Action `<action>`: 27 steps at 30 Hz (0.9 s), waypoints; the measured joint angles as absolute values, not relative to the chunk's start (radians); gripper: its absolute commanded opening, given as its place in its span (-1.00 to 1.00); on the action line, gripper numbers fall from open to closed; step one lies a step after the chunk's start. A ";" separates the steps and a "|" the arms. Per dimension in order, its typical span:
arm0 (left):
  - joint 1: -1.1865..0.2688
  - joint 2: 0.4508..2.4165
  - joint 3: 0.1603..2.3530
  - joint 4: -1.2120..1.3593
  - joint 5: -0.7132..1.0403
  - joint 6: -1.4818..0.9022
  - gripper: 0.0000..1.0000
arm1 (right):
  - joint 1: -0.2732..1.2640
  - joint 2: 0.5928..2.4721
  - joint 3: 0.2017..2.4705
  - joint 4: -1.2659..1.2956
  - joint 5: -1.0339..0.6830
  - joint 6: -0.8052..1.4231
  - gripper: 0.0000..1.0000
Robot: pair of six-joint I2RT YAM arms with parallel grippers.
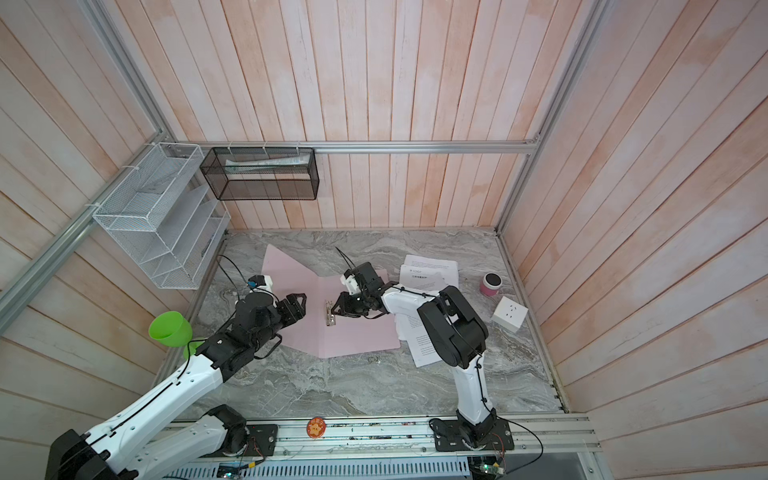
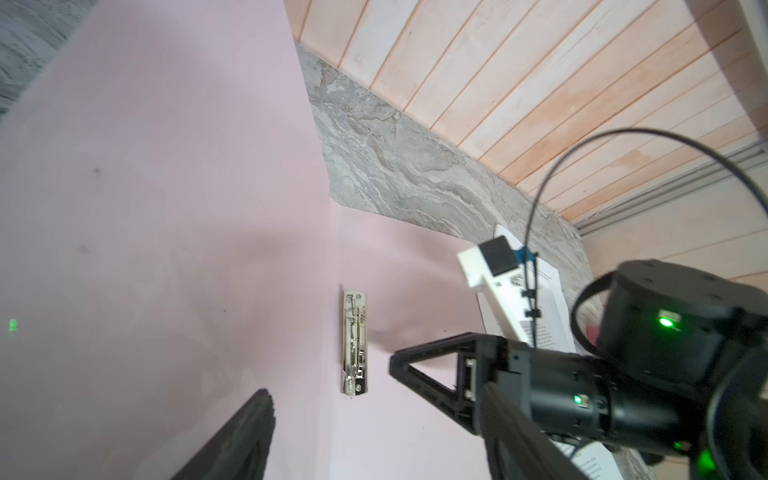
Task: Put the files into the folder
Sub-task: 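Lay the cover flat with the right gripper while the left gripper withdraws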
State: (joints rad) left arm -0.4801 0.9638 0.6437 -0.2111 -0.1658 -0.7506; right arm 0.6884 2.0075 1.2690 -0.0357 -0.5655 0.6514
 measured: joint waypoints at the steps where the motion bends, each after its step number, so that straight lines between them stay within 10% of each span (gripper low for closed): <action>1: -0.456 0.958 0.632 -0.207 -0.153 -0.750 0.60 | 0.673 1.993 1.242 -0.020 -0.568 0.653 -0.44; 27: -0.188 0.958 0.277 -0.023 0.030 -0.816 0.60 | 0.569 1.969 0.975 0.201 -0.670 0.688 -0.50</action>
